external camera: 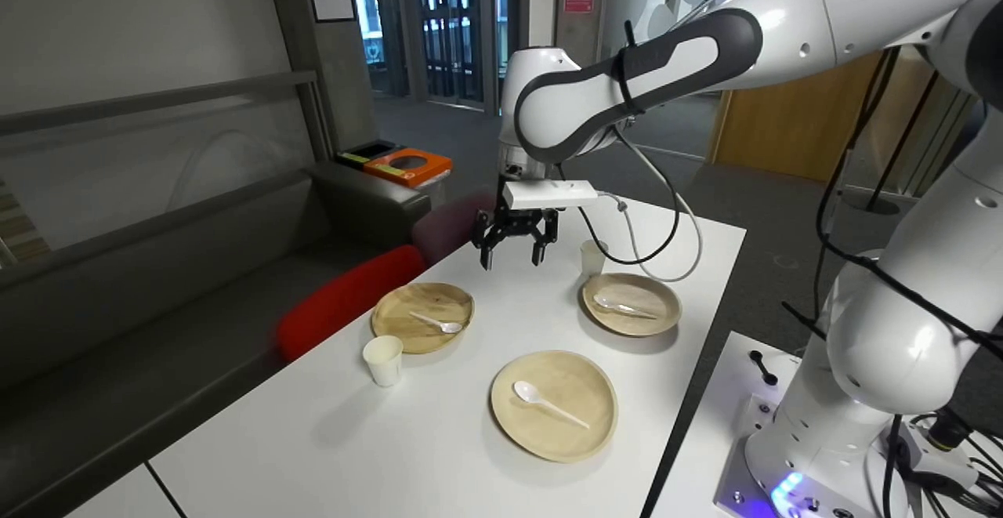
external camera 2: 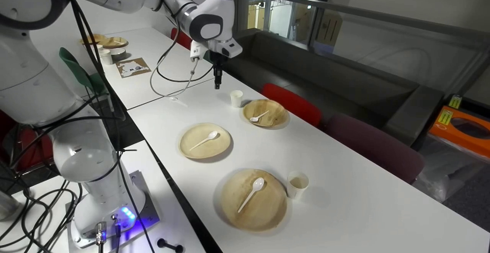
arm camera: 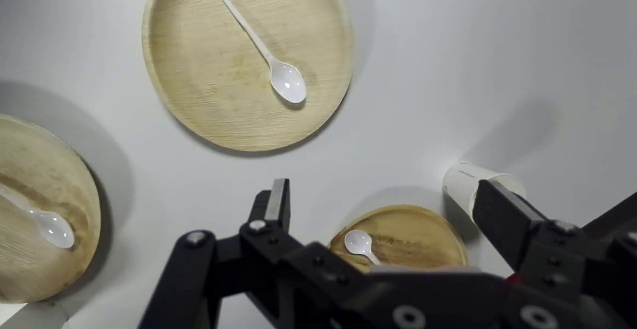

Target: Lift the cup on the left, put it in the cup on the right and move it to the left a bit

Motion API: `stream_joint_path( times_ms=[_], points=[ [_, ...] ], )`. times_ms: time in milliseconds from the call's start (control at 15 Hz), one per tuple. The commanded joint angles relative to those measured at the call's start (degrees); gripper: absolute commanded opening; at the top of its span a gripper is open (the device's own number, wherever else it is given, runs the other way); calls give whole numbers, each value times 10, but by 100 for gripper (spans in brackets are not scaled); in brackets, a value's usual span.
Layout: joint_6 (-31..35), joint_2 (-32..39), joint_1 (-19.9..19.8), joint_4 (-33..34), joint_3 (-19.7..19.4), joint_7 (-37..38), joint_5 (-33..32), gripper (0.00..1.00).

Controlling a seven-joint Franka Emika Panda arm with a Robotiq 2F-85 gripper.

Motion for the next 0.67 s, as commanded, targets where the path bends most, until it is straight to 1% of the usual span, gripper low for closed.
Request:
stream_joint_path(
  times_ms=[0,133,333,467,600],
  points=[
    [-1,0,8,1,-7,1,-2,100],
    [-1,-1,8,1,-7,1,-2,100],
    [40,15,6,12,5,59,-38,100],
    [99,54,4,38,19,135,-85,100],
    [121,105,10,78,28,210,-139,100]
  ],
)
